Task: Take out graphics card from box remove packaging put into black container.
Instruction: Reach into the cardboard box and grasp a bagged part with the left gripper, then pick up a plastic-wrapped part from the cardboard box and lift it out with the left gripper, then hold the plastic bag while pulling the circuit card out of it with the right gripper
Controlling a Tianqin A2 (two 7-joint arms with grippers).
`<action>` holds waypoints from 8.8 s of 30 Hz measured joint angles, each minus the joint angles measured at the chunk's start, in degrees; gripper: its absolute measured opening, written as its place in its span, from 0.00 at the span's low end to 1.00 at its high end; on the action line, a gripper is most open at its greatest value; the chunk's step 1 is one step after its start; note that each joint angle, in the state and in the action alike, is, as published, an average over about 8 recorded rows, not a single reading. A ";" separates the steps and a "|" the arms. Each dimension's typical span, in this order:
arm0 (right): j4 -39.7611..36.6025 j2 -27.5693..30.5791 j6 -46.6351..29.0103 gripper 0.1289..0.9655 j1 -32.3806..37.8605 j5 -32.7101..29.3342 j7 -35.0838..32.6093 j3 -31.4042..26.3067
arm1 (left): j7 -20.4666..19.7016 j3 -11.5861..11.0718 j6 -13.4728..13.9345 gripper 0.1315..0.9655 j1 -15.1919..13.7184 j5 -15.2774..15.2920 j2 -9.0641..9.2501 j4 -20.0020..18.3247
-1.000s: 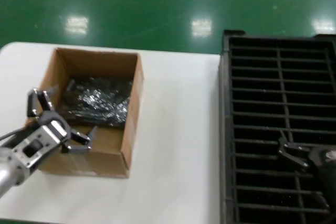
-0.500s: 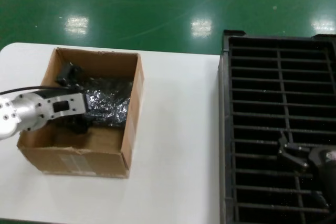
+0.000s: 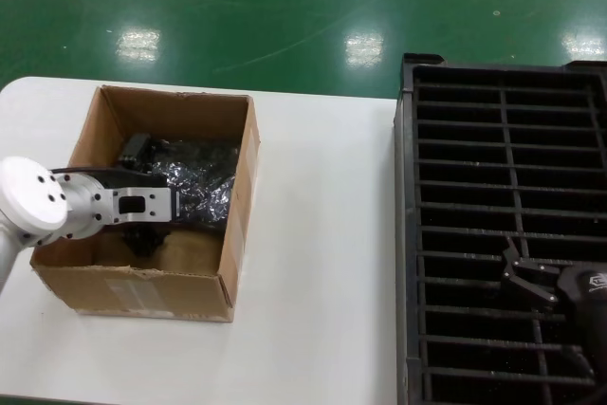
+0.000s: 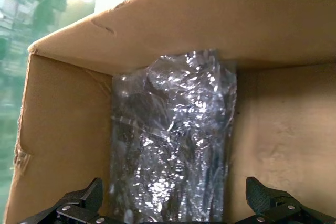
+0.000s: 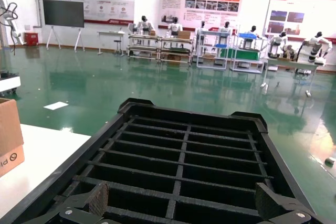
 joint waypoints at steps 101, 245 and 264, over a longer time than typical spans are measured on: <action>0.00 0.00 0.00 1.00 0.00 -0.01 0.01 0.00 | -12.06 -6.66 -3.83 0.35 19.05 -0.35 -6.78 -27.41; 8.96 4.28 19.82 0.90 12.54 19.26 -15.16 -29.47 | -16.73 -24.94 -6.83 0.01 55.32 5.18 -10.58 -82.66; 11.65 7.44 28.84 0.53 11.68 28.83 -29.28 -32.50 | -16.73 -24.94 -6.83 0.01 55.32 5.18 -10.58 -82.66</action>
